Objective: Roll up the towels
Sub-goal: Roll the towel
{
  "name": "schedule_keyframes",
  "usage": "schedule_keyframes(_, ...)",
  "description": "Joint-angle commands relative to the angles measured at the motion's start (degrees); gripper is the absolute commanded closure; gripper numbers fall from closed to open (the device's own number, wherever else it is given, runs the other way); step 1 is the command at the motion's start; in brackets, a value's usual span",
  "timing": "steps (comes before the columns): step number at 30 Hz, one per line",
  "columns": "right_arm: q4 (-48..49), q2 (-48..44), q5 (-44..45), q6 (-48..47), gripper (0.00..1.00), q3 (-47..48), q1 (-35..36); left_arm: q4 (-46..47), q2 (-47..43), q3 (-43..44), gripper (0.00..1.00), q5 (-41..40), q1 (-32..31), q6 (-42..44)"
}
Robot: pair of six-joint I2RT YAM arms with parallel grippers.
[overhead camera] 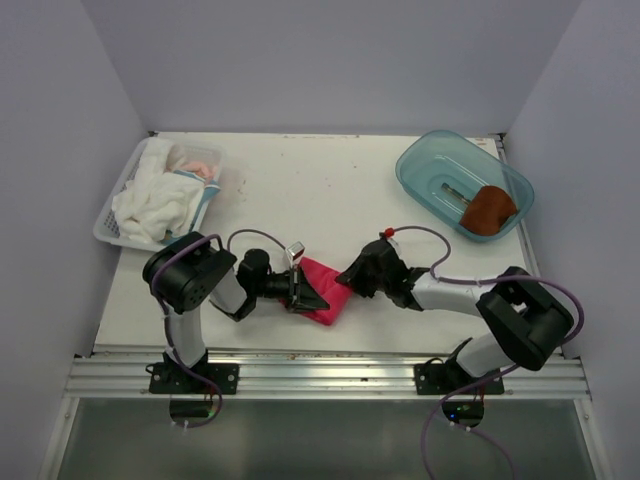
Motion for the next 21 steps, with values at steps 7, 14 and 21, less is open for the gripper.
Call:
schedule_keyframes(7,-29.5,3.1,4.9,-1.4,0.96,14.8,0.8,-17.3,-6.2,4.0,0.74,-1.8,0.6,12.3)
schedule_keyframes(14,-37.9,5.4,6.7,-3.3,0.99,19.4,0.9,-50.3,-17.7,13.0,0.25,-11.4,0.6,30.9)
schedule_keyframes(21,-42.3,7.3,6.7,-4.5,0.99,22.7,0.9,-74.0,-27.4,22.2,0.26,-29.5,-1.9,46.0)
